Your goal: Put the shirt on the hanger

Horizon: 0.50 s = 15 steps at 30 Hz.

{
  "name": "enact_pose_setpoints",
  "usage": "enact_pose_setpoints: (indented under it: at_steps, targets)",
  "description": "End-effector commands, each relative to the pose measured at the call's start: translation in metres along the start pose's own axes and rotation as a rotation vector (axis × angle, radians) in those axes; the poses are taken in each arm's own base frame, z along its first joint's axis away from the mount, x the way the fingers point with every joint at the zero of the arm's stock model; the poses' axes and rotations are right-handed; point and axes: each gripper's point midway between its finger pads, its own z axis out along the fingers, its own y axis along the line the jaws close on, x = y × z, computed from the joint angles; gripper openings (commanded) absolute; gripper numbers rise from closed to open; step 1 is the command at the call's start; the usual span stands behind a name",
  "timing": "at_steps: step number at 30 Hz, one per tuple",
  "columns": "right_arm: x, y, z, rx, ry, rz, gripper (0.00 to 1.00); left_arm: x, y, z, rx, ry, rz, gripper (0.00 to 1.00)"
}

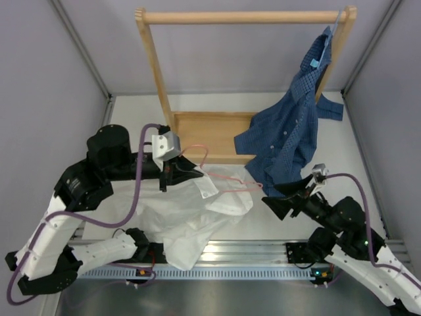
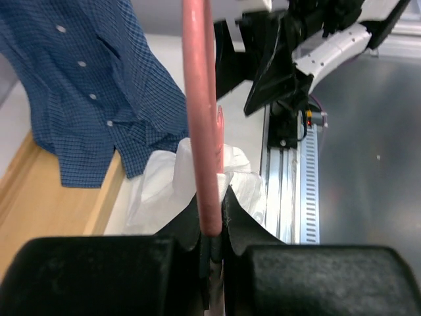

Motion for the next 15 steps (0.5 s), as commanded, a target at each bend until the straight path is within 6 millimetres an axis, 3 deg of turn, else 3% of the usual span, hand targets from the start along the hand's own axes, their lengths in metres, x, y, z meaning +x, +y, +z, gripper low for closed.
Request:
enact_pose_setpoints:
  at_steps: [1,2,3,5,6,10,13,15]
  targets:
    - [0.036,-0.015,0.018,0.038,0.127,0.009,0.79,-0.026,0.015,-0.008,-0.123,-0.111,-0.033,0.0]
    - [0.04,-0.001,0.022,-0.045,0.154,0.0,0.77,-0.031,0.018,-0.01,-0.15,-0.134,-0.046,0.0]
    - [0.031,0.009,0.03,-0.095,0.122,-0.015,0.75,-0.034,0.019,-0.013,-0.165,-0.15,-0.054,0.0]
    - [0.034,0.013,0.043,-0.131,0.142,-0.035,0.72,-0.04,0.018,-0.019,-0.184,-0.184,-0.049,0.0]
    - [0.022,0.022,0.049,-0.171,0.098,-0.049,0.71,-0.043,0.015,-0.02,-0.178,-0.202,-0.084,0.0]
    - [0.01,0.042,0.064,-0.258,0.095,-0.071,0.68,-0.043,0.016,-0.023,-0.201,-0.212,-0.112,0.0]
    - [0.006,0.04,0.063,-0.239,0.085,-0.078,0.67,-0.041,0.025,-0.024,-0.247,-0.209,-0.129,0.0]
    - [0.0,0.026,0.061,-0.155,0.051,-0.068,0.64,-0.038,0.027,-0.022,-0.254,-0.202,-0.136,0.0]
